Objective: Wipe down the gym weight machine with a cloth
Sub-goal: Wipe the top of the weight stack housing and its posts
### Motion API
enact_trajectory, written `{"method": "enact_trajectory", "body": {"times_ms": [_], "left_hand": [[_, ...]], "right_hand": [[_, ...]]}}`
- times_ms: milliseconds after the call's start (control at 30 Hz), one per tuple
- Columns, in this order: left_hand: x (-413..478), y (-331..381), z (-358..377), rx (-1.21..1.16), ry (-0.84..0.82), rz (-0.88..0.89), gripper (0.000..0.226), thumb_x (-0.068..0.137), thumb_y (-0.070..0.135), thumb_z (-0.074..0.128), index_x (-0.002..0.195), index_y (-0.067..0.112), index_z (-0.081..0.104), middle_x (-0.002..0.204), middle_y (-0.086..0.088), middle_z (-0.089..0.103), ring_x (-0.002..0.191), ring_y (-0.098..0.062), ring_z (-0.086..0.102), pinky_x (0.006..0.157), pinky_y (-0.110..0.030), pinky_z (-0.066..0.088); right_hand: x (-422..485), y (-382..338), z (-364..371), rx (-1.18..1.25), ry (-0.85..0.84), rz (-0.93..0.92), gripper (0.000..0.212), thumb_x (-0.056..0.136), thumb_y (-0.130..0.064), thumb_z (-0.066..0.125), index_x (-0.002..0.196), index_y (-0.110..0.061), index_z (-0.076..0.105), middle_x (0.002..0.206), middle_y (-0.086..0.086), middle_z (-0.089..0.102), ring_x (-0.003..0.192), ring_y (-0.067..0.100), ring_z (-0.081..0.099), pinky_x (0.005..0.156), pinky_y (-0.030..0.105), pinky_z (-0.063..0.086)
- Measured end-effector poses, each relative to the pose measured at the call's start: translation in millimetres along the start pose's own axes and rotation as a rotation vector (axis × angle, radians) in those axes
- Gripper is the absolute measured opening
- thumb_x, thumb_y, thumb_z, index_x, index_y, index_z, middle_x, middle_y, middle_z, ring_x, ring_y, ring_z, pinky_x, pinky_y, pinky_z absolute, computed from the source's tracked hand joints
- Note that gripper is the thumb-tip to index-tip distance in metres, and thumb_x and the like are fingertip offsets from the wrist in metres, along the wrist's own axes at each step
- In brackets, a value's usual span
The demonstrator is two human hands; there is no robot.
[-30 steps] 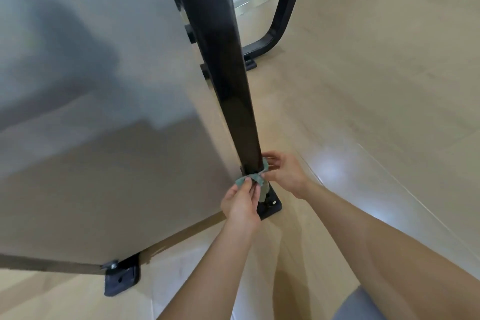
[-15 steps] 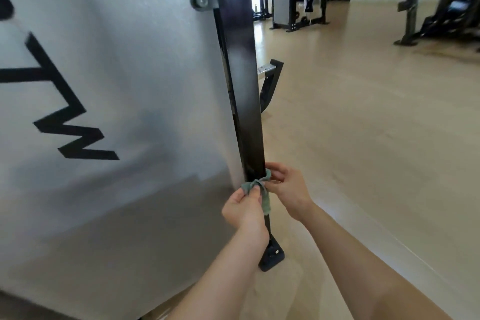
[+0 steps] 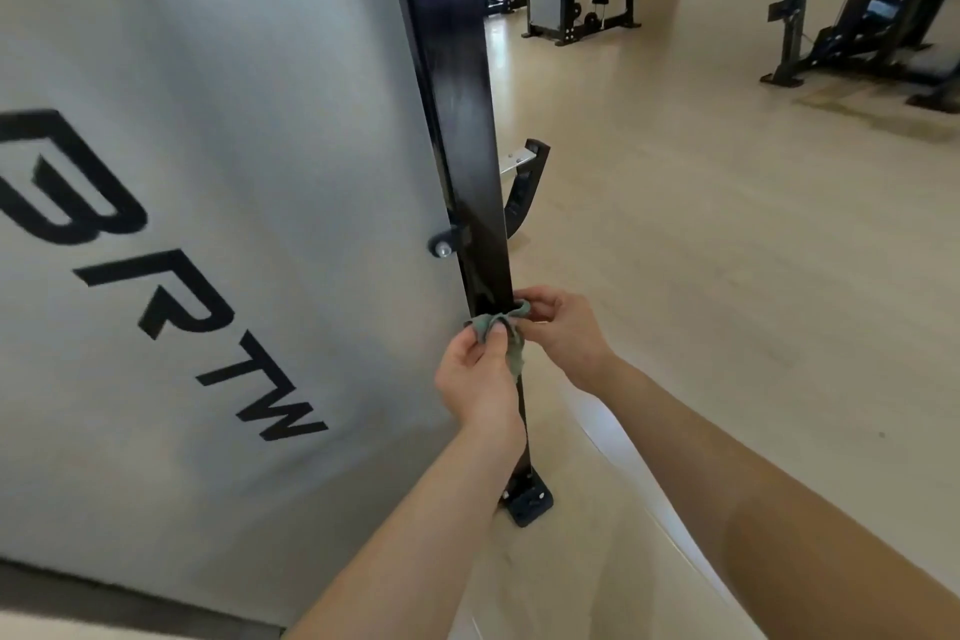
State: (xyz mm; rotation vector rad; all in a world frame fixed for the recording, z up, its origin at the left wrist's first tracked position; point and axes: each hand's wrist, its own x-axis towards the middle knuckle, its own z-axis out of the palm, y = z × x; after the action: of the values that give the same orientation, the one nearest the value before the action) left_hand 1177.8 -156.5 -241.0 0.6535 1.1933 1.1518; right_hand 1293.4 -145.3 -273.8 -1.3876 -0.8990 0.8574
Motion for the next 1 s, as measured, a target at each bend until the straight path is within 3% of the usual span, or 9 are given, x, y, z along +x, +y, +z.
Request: {"method": "enact_trajectory", "body": {"times_ms": [100, 233, 300, 400, 533, 633, 733, 800, 1000], "left_hand": [[-19, 45, 21, 0.004, 0.004, -0.035, 0.020, 0.093, 0.013, 0.072, 0.112, 0.019, 0.068, 0.101, 0.005, 0.071, 0.094, -0.011, 0.070, 0.083, -0.025, 0.054], [-43, 102, 41, -0.018, 0.072, -0.138, 0.016, 0.094, 0.009, 0.071, 0.086, 0.022, 0.067, 0.090, 0.004, 0.071, 0.083, -0.010, 0.069, 0.071, -0.021, 0.051], [-54, 128, 48, -0.069, 0.136, -0.221, 0.016, 0.091, 0.002, 0.072, 0.086, 0.016, 0.068, 0.089, -0.003, 0.071, 0.081, -0.014, 0.069, 0.068, -0.022, 0.051], [-70, 167, 61, -0.113, 0.155, -0.240, 0.018, 0.090, -0.002, 0.072, 0.085, 0.014, 0.067, 0.094, -0.009, 0.072, 0.088, -0.019, 0.070, 0.076, -0.026, 0.055], [-89, 225, 82, -0.119, 0.137, -0.204, 0.018, 0.093, -0.001, 0.069, 0.083, 0.013, 0.064, 0.095, -0.010, 0.071, 0.085, -0.018, 0.070, 0.076, -0.026, 0.055], [-103, 265, 91, -0.072, 0.122, -0.146, 0.015, 0.093, 0.000, 0.068, 0.085, 0.012, 0.069, 0.092, -0.008, 0.073, 0.083, -0.017, 0.071, 0.070, -0.024, 0.054], [-119, 303, 98, -0.003, 0.082, -0.026, 0.014, 0.091, -0.001, 0.070, 0.098, 0.010, 0.074, 0.096, -0.007, 0.076, 0.091, -0.020, 0.074, 0.079, -0.029, 0.057], [-130, 329, 103, 0.045, 0.094, 0.070, 0.018, 0.087, -0.002, 0.075, 0.095, 0.015, 0.075, 0.091, -0.004, 0.078, 0.090, -0.021, 0.075, 0.085, -0.035, 0.060], [-170, 404, 127, 0.226, 0.112, 0.324, 0.019, 0.086, 0.008, 0.078, 0.085, 0.027, 0.073, 0.081, 0.006, 0.076, 0.078, -0.013, 0.074, 0.079, -0.034, 0.062]], "right_hand": [[0, -54, -2, -0.049, 0.002, 0.008, 0.032, 0.082, 0.004, 0.078, 0.110, -0.010, 0.073, 0.098, 0.005, 0.077, 0.086, 0.011, 0.072, 0.081, 0.025, 0.056], [-3, -125, -2, -0.057, 0.007, 0.007, 0.031, 0.084, 0.006, 0.075, 0.109, -0.012, 0.072, 0.098, 0.001, 0.076, 0.086, 0.006, 0.072, 0.080, 0.019, 0.056], [-3, -160, -1, -0.088, 0.010, 0.005, 0.031, 0.084, 0.004, 0.075, 0.108, -0.016, 0.071, 0.097, -0.001, 0.075, 0.084, 0.002, 0.070, 0.079, 0.018, 0.056], [0, -209, -2, -0.123, -0.011, 0.011, 0.031, 0.084, 0.004, 0.075, 0.108, -0.015, 0.071, 0.096, -0.002, 0.073, 0.083, 0.000, 0.069, 0.080, 0.015, 0.056], [1, -265, -5, -0.124, -0.023, -0.005, 0.030, 0.084, 0.009, 0.072, 0.111, -0.005, 0.072, 0.099, 0.004, 0.076, 0.087, 0.010, 0.071, 0.082, 0.018, 0.056], [-1, -310, -7, -0.090, -0.016, -0.015, 0.031, 0.087, 0.007, 0.071, 0.116, -0.001, 0.070, 0.102, 0.007, 0.076, 0.089, 0.006, 0.072, 0.079, 0.016, 0.055], [0, -362, -7, -0.077, -0.025, -0.057, 0.030, 0.089, 0.003, 0.070, 0.118, -0.006, 0.070, 0.099, -0.001, 0.075, 0.087, -0.003, 0.071, 0.076, 0.012, 0.053], [2, -397, -6, -0.084, -0.034, -0.088, 0.032, 0.090, 0.002, 0.069, 0.120, -0.009, 0.069, 0.098, -0.005, 0.074, 0.087, -0.004, 0.070, 0.079, 0.013, 0.054], [6, -484, -5, -0.016, -0.064, -0.074, 0.035, 0.091, 0.001, 0.069, 0.125, -0.008, 0.064, 0.110, 0.005, 0.074, 0.099, 0.011, 0.072, 0.087, 0.024, 0.059]]}}
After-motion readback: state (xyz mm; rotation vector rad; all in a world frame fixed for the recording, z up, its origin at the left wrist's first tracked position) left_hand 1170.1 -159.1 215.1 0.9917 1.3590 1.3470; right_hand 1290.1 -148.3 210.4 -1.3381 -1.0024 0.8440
